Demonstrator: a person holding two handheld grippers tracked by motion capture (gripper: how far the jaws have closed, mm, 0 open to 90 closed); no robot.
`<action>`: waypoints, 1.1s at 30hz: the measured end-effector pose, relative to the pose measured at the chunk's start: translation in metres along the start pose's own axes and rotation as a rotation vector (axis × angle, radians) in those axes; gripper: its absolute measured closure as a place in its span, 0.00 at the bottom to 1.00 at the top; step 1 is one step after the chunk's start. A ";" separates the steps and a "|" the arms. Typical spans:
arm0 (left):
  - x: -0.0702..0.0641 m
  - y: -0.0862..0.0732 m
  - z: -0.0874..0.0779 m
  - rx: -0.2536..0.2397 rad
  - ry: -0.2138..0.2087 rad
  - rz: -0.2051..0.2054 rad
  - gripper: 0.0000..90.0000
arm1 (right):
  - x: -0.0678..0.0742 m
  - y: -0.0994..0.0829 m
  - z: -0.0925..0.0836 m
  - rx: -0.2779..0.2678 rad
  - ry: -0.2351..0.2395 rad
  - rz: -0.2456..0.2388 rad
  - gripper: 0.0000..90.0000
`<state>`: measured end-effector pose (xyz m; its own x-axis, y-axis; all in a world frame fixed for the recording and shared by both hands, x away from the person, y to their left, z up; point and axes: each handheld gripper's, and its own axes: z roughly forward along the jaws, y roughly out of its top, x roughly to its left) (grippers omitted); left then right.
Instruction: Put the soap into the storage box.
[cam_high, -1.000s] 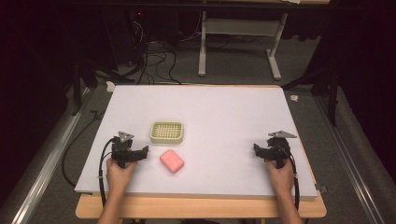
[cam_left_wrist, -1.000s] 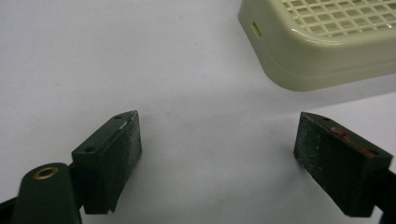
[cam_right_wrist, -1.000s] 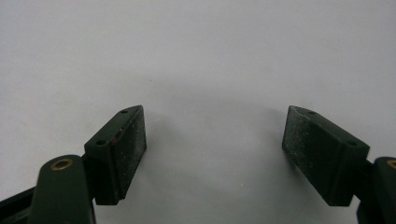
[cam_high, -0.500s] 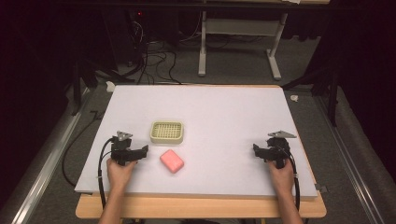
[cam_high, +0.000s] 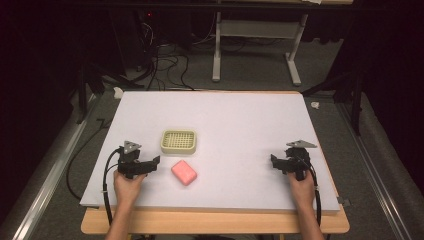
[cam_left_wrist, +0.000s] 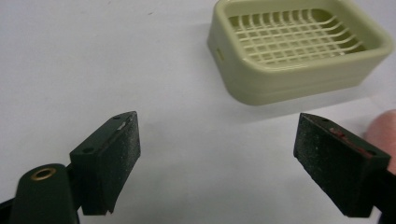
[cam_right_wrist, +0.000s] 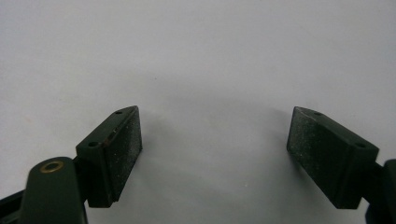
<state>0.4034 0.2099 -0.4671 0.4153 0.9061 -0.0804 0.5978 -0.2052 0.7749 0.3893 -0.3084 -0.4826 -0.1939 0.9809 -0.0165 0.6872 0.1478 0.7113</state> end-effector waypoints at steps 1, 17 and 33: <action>-0.002 0.001 -0.003 -0.002 -0.006 0.013 0.17 | 0.000 0.000 0.000 0.000 0.000 0.000 0.21; -0.029 0.005 -0.022 -0.017 -0.104 0.097 0.17 | 0.000 0.000 0.000 0.002 0.001 0.000 0.20; -0.065 0.004 -0.018 0.010 -0.198 0.182 0.16 | 0.001 0.000 0.001 0.006 0.009 -0.014 0.17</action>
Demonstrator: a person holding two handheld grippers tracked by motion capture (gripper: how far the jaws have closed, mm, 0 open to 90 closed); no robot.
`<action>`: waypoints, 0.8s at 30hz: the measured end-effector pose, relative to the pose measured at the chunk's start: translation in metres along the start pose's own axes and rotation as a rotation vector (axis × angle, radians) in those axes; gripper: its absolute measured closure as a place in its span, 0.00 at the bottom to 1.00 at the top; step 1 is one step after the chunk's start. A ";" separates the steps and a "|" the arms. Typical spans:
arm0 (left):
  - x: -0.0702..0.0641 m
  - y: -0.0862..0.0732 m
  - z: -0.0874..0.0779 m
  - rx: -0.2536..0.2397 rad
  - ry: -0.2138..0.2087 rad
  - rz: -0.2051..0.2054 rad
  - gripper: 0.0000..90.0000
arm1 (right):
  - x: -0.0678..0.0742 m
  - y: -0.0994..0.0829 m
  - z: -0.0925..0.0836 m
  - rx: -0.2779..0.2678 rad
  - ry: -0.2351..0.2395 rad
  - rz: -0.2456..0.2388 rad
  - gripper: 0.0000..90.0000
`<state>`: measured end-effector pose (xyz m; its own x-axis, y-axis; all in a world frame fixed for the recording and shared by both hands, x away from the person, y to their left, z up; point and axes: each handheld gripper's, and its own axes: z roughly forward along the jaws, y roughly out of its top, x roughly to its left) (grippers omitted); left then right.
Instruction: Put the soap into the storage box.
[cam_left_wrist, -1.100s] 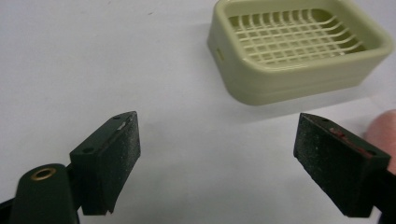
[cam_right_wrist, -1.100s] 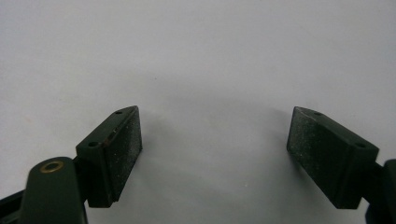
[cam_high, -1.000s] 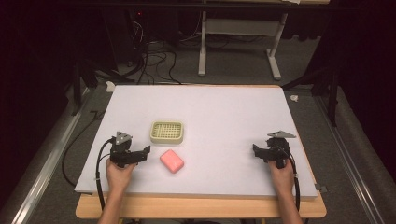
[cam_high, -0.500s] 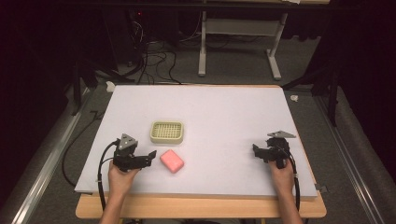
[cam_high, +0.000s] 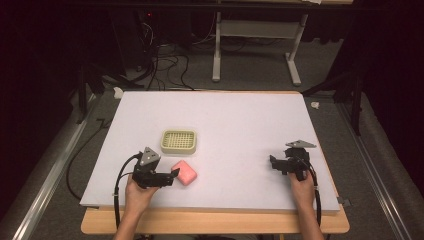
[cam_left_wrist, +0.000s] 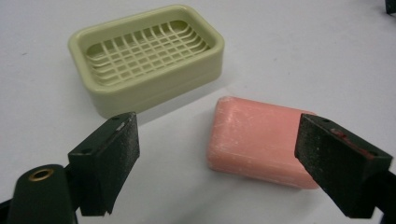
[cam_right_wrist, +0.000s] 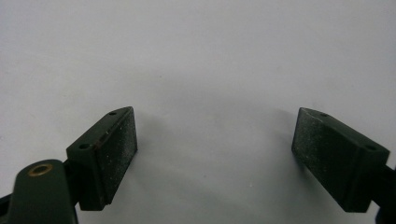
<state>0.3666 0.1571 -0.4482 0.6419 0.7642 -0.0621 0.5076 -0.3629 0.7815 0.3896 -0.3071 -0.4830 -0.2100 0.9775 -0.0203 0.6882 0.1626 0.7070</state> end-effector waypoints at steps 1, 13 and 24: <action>-0.002 0.000 0.002 0.005 -0.004 0.003 0.16 | 0.000 0.000 0.000 0.000 0.000 0.000 0.17; -0.020 0.001 0.022 0.066 -0.029 0.062 0.14 | 0.000 0.000 0.000 0.000 0.000 0.000 0.16; -0.031 0.002 0.038 0.115 -0.019 0.099 0.12 | 0.000 0.000 0.000 0.000 0.000 -0.001 0.16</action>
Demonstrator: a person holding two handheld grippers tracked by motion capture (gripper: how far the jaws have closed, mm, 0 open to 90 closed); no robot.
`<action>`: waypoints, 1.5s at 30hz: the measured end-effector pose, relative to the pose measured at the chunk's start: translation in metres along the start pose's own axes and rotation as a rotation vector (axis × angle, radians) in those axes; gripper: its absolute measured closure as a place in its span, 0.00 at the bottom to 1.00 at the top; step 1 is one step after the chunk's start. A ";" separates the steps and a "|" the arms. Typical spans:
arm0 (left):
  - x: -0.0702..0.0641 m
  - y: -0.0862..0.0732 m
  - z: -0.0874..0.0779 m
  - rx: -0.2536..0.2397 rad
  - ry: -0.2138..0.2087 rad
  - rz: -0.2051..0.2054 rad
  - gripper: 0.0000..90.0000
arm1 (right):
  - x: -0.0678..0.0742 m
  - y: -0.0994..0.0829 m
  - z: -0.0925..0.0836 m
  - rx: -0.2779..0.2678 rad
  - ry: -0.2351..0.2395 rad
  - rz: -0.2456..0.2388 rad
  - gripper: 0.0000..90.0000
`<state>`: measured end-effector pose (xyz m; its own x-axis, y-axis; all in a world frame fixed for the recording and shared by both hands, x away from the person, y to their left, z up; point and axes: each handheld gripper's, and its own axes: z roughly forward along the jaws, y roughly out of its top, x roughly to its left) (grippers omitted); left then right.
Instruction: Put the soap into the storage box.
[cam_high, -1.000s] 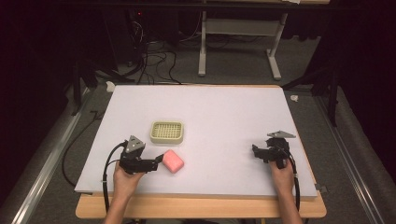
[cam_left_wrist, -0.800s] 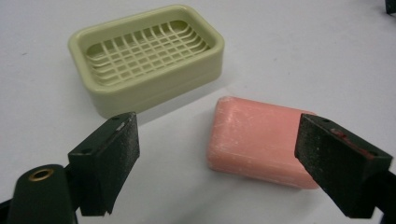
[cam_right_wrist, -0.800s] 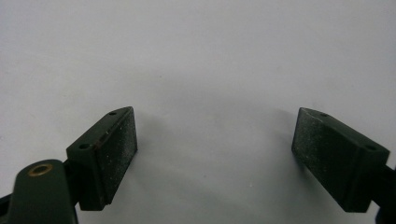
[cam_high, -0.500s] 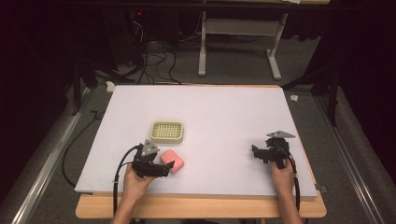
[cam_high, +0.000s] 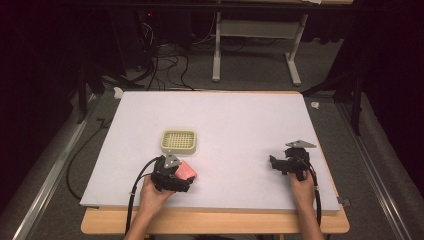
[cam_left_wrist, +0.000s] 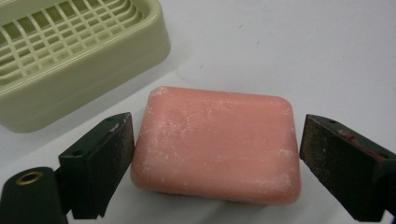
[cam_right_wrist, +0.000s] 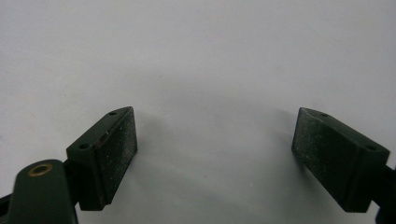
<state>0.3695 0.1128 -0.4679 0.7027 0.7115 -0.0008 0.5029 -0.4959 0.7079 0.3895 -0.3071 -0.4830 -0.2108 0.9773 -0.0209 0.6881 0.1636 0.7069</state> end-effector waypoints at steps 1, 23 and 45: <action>0.000 0.000 0.001 -0.002 0.002 -0.001 0.12 | 0.000 0.000 0.000 0.000 0.000 0.000 0.17; 0.002 0.001 0.014 0.096 -0.013 -0.016 0.15 | 0.000 0.000 0.000 0.000 0.001 0.000 0.16; -0.001 0.006 0.008 0.060 0.004 -0.047 0.15 | 0.000 0.000 0.000 0.000 0.001 0.000 0.16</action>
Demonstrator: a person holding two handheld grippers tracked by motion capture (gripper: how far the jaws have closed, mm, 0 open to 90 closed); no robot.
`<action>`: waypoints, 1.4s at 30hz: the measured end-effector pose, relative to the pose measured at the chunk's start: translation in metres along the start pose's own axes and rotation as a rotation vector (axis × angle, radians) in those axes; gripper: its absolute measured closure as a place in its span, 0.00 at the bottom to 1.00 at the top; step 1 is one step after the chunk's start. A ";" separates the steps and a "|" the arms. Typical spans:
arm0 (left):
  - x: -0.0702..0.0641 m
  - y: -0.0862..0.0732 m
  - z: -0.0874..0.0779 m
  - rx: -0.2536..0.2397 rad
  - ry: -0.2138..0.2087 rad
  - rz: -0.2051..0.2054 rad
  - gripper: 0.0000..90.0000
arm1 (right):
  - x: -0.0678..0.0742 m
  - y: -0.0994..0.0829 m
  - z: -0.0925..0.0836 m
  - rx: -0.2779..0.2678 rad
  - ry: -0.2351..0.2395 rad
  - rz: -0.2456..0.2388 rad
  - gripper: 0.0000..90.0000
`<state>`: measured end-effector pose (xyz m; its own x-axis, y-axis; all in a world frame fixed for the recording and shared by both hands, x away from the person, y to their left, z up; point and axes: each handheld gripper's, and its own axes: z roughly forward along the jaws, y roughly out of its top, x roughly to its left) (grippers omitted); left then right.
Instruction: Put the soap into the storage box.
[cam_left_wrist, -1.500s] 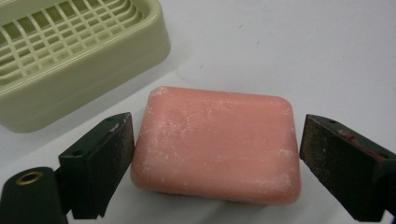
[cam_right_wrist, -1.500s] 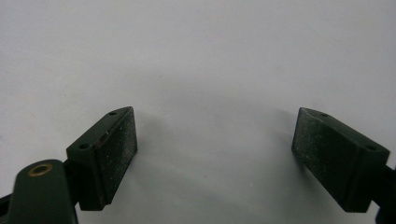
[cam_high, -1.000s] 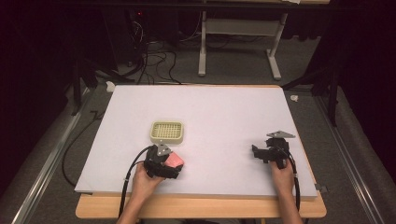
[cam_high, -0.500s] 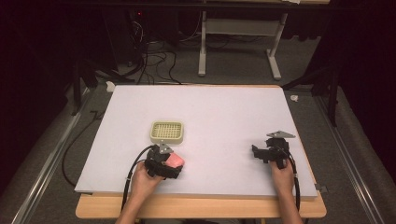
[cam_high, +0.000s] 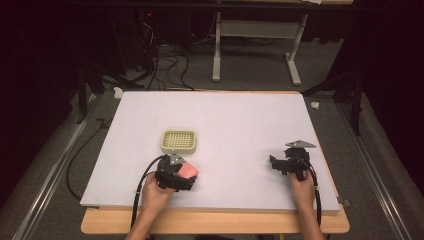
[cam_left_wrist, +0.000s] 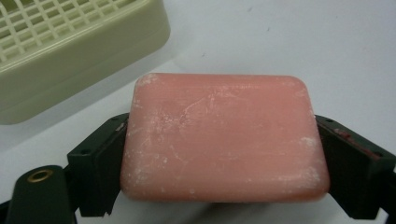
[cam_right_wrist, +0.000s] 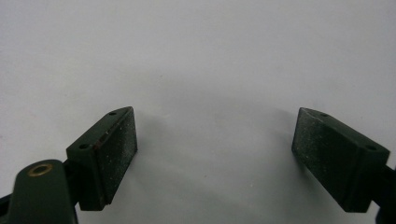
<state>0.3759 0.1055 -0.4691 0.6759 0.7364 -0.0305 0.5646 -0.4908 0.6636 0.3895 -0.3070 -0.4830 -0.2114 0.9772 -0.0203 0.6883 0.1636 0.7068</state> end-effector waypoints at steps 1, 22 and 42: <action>0.001 0.000 -0.001 -0.004 -0.006 -0.007 0.15 | 0.000 0.000 0.000 0.000 0.000 0.000 0.16; 0.011 0.020 -0.023 -0.054 -0.007 -0.044 0.15 | 0.000 0.000 0.000 0.000 0.004 0.000 0.16; 0.040 0.050 -0.031 -0.076 0.031 -0.132 0.15 | -0.001 0.000 0.000 0.001 0.008 0.005 0.16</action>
<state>0.4163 0.1244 -0.4135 0.5826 0.8067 -0.0994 0.6093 -0.3525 0.7103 0.3899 -0.3077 -0.4830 -0.2135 0.9769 -0.0118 0.6901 0.1593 0.7060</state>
